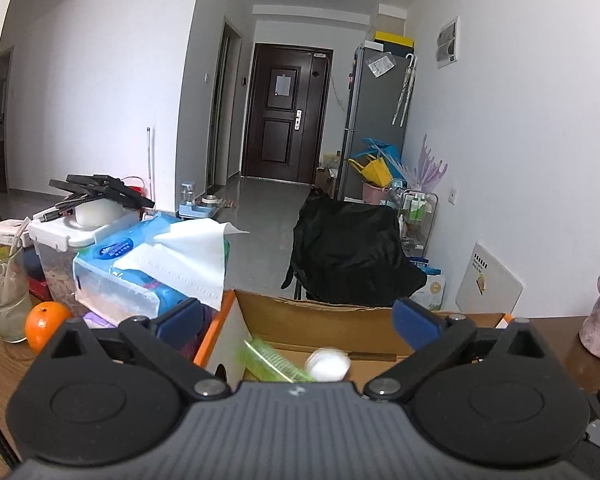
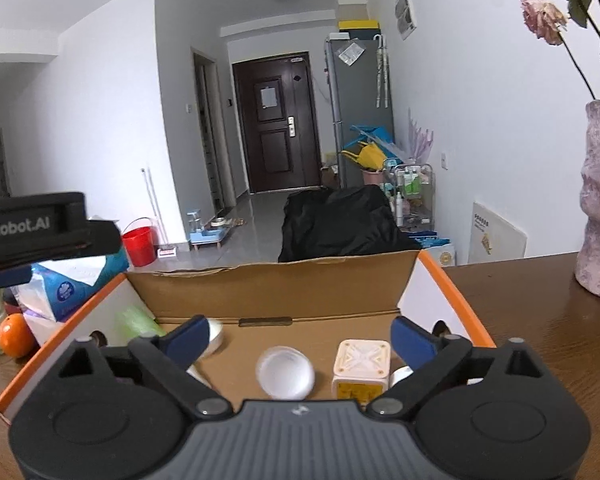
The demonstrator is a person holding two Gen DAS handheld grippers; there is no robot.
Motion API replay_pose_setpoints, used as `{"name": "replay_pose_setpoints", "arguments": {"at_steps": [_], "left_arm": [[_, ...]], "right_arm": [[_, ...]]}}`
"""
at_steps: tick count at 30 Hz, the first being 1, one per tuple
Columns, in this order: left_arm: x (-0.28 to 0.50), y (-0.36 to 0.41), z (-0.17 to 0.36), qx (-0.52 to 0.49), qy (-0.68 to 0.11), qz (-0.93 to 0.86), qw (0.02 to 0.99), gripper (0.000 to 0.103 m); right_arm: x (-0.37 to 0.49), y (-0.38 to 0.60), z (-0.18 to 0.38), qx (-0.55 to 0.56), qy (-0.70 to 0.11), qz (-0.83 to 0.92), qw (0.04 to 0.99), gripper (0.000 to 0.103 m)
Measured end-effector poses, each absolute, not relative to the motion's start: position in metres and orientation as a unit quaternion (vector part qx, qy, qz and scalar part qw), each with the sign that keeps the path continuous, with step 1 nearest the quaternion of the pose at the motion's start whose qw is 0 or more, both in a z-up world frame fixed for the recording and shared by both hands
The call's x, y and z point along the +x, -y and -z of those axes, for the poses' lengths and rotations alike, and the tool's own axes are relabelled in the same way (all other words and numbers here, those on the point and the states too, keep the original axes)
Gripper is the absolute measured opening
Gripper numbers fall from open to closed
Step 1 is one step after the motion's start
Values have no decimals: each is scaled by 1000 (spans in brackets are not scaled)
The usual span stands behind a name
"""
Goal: Organize rigid objects
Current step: 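Open both tools to drop the spray bottle and white cap into the box, then withdraw both tools from the box back over the table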
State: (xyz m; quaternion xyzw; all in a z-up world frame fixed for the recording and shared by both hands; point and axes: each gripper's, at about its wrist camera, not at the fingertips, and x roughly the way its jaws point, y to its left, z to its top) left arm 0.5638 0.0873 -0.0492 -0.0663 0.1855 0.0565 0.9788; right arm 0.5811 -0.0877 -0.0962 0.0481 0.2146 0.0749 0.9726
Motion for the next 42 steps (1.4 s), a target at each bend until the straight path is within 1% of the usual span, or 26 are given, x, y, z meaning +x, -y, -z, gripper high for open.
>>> {"name": "replay_pose_setpoints", "arguments": {"at_steps": [17,25,42], "left_arm": [[556,-98,44,-81,-192,-59,976,103],[539,-97,41,-74,-187,-60,978,103],[487,-86,42,-52,-188,-50,979,103]], "right_arm": [[567,95,92,45,-202,-74,976,101],[545,103,87,43,-191,-69,978,103],[496,120,85,36,-187,-58,980,103]]}}
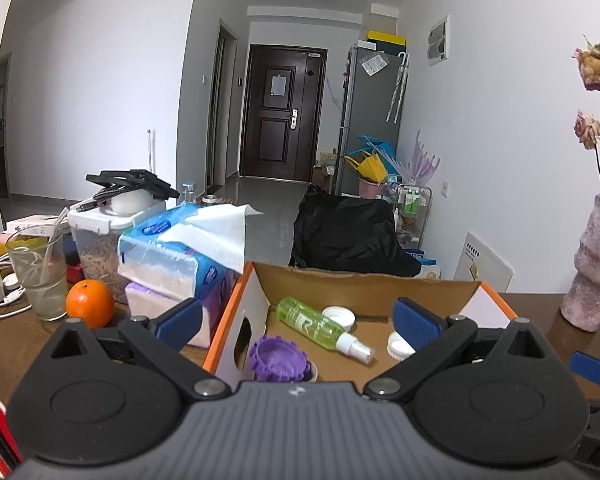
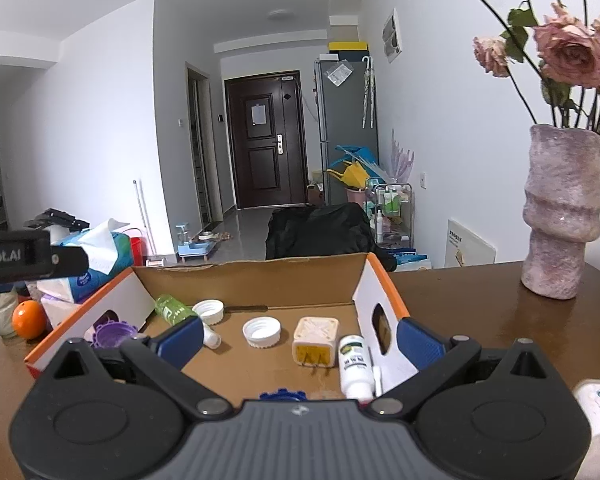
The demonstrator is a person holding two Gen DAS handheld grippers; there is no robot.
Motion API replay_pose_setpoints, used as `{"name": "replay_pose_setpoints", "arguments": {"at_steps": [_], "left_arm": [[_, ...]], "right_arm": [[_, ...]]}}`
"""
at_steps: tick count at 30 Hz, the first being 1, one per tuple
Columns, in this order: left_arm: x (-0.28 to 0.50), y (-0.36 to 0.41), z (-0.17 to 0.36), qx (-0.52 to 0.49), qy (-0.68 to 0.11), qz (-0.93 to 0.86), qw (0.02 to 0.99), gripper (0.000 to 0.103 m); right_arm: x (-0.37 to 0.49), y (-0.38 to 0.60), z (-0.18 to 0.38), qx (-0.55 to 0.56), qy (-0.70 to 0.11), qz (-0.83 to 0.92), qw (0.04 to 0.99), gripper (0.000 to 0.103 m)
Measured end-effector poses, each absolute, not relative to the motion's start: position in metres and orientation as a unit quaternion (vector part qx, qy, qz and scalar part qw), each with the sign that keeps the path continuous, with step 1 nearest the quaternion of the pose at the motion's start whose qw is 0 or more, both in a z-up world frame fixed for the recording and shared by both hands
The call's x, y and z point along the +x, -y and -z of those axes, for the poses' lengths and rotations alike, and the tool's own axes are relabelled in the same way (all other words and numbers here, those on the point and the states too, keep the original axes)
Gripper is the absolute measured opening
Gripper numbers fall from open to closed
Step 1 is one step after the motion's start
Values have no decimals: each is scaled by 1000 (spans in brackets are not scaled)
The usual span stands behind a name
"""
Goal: Organize rigid objects
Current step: 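Withdraw both tools from the box back over the table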
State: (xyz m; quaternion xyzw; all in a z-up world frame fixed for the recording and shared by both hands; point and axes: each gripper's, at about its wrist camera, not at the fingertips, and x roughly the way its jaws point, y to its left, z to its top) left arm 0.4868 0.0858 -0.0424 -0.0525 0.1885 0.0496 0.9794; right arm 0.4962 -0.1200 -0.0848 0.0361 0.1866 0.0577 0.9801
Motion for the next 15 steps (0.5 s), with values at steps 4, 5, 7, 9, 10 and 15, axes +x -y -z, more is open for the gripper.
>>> {"name": "replay_pose_setpoints", "arguments": {"at_steps": [4,5,7,9,10,15], "left_arm": [[474,-83,45,-51,-193,-49,979,103],[470,-82,46,-50,-194,-49,979,103],[464,-81,48,-49,-196,-51,978,103],[458,-80,50,-50,-198,-50,978,103],[454,-79,50,-51,-200,-50,977,103],[437,-78,54,-56,-204,-48,976,103]], "right_arm": [[482,128,84,38,-187,-55,980,103],[478,130,85,37,-187,-55,980,103],[472,132,86,34,-188,-53,980,103],[465,135,86,32,-189,-51,980,103],[462,136,86,31,-189,-51,980,103],[443,144,88,25,-190,-48,980,103]]}}
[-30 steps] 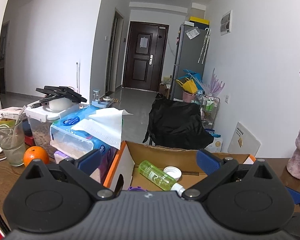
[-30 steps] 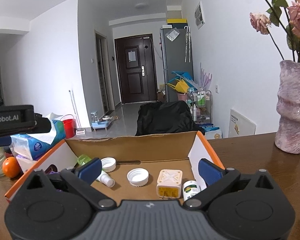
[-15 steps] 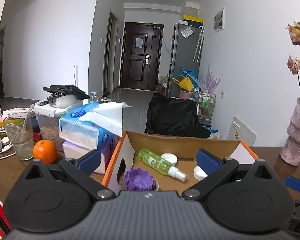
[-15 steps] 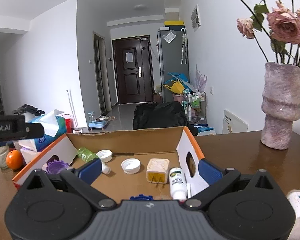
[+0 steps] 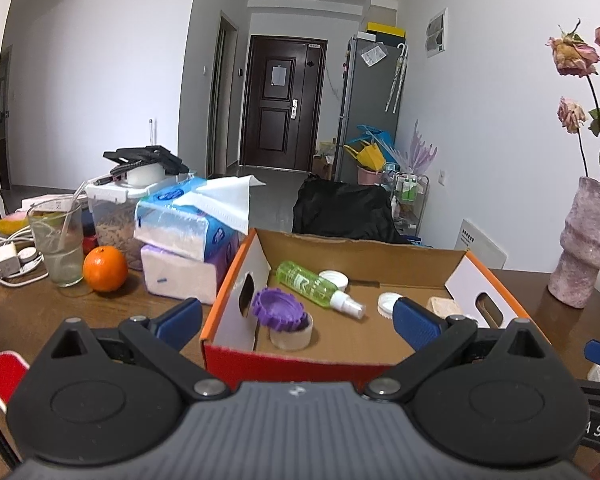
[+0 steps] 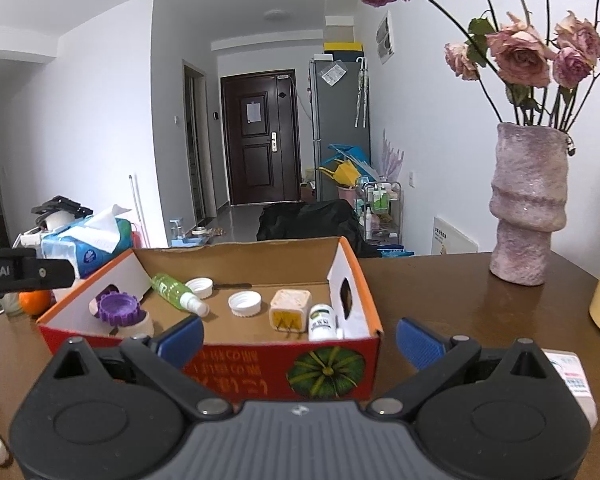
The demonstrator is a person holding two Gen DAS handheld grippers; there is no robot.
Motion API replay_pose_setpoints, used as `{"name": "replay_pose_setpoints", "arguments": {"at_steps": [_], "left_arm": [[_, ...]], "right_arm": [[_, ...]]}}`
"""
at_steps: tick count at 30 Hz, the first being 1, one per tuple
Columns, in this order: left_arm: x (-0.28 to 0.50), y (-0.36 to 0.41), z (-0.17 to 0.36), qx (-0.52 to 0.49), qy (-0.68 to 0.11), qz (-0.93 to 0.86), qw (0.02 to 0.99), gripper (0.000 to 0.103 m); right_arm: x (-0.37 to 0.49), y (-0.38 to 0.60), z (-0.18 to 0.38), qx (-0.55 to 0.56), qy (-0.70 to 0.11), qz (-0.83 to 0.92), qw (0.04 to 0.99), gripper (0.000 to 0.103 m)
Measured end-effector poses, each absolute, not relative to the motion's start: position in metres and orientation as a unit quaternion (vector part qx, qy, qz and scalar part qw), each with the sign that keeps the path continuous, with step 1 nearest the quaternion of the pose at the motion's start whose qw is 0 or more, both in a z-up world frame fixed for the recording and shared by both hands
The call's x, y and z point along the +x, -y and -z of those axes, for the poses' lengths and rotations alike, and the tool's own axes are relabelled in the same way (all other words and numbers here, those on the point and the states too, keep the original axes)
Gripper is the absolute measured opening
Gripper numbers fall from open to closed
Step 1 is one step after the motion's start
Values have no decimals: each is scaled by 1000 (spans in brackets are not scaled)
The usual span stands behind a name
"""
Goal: Organize rigid objects
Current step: 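Withdraw both tools from the box back over the table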
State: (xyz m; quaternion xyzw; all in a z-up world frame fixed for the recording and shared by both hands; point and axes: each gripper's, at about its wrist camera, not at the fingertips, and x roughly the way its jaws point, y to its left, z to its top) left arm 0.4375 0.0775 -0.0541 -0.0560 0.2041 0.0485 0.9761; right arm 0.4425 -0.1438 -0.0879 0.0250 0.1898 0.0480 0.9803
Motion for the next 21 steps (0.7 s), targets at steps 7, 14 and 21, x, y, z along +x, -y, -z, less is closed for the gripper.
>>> {"name": "replay_pose_setpoints", "arguments": {"at_steps": [7,14,21], "left_arm": [[414,-72,62,-58,-217,-47,973,103],[390,-64,68,-62,-227,-45,971,103],[361,-55,71,-70,-228,-46,970,103]], "right_arm": [[414,158,92,20,-191,-38,981,103],[384,173,93,13,-189,-28,982,103],[357,188,95,11,-190,-24,981,103]]}}
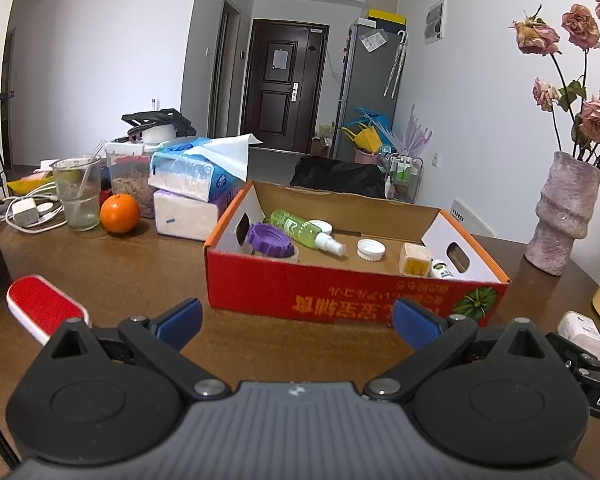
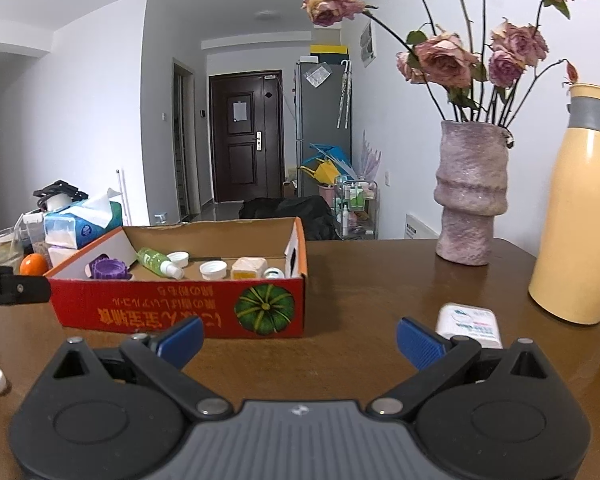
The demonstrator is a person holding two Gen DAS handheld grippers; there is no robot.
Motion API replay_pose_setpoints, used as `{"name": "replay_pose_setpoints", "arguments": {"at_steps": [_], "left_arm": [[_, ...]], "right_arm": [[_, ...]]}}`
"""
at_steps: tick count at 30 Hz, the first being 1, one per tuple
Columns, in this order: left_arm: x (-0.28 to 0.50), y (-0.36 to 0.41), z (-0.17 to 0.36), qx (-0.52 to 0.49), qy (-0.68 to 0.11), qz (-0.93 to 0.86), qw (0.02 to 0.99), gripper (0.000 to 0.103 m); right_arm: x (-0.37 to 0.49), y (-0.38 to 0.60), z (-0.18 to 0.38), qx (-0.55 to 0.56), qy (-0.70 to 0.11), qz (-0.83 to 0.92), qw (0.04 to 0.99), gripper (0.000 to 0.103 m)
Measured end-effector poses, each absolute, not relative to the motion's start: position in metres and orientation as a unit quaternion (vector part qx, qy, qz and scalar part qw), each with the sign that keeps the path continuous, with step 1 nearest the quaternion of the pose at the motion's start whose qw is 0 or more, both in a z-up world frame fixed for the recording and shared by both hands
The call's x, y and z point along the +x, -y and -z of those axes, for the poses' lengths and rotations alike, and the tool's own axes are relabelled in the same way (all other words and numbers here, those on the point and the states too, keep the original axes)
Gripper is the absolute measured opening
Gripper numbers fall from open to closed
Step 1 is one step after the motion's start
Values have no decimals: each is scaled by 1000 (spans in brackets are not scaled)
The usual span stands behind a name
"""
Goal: Organize rigid objects
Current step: 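Withdraw both tools from the box back over the table, then grasp the white rectangular container with the right tool while the left tool approaches the lint brush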
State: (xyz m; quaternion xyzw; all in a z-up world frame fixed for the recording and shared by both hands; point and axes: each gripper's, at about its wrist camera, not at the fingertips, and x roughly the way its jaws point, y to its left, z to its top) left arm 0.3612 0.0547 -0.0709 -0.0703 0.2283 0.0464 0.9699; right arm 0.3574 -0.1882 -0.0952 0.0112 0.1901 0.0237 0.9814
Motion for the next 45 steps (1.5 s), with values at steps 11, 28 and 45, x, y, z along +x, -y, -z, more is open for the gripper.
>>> {"name": "replay_pose_setpoints", "arguments": {"at_steps": [11,28,45], "left_arm": [[327,-44,80,-81,-237,-47,967,103],[322,-47,92,-89,-253,-61,961,103],[330,-54,94,-94,-259,-76,958,103]], "right_arm": [[324,213,102,11,-197,-12,980,103],[324,263,116,19,-216,34,976,103],[416,297,136,48,-255,92,961,103]]}}
